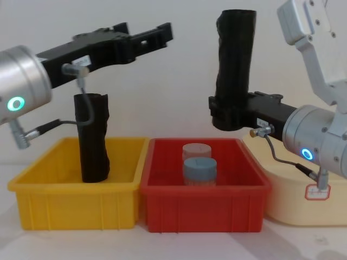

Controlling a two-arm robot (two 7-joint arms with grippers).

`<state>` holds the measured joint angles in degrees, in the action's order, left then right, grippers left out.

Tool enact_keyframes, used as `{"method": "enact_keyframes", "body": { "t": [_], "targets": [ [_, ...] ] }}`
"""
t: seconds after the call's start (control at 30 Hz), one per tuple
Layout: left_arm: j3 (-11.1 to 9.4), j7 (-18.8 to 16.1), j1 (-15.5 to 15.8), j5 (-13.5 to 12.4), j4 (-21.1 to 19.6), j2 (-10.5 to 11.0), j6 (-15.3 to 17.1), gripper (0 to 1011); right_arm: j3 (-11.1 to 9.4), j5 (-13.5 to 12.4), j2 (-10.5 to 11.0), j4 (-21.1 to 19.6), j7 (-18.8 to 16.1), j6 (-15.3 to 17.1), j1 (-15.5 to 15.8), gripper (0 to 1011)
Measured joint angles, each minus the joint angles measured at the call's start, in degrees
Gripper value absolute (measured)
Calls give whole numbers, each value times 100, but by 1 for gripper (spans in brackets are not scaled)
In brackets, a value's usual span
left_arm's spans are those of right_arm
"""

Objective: Pick up the garbage bag with the one hand and transfer it to the other hand.

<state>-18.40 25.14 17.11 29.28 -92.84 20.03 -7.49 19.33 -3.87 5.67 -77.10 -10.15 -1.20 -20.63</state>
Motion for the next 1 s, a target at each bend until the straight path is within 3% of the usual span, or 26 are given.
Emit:
{"method": "enact_keyframes", "body": {
  "t": [0.5, 1.0],
  "targets": [
    [288, -269, -471, -58, -436, 183, 26, 1002, -294, 245, -149, 203, 631, 348, -171, 565],
    [387, -320, -613, -146, -538, 195, 29, 1002, -596, 604, -173, 585, 1338, 786, -399, 565]
  ]
}}
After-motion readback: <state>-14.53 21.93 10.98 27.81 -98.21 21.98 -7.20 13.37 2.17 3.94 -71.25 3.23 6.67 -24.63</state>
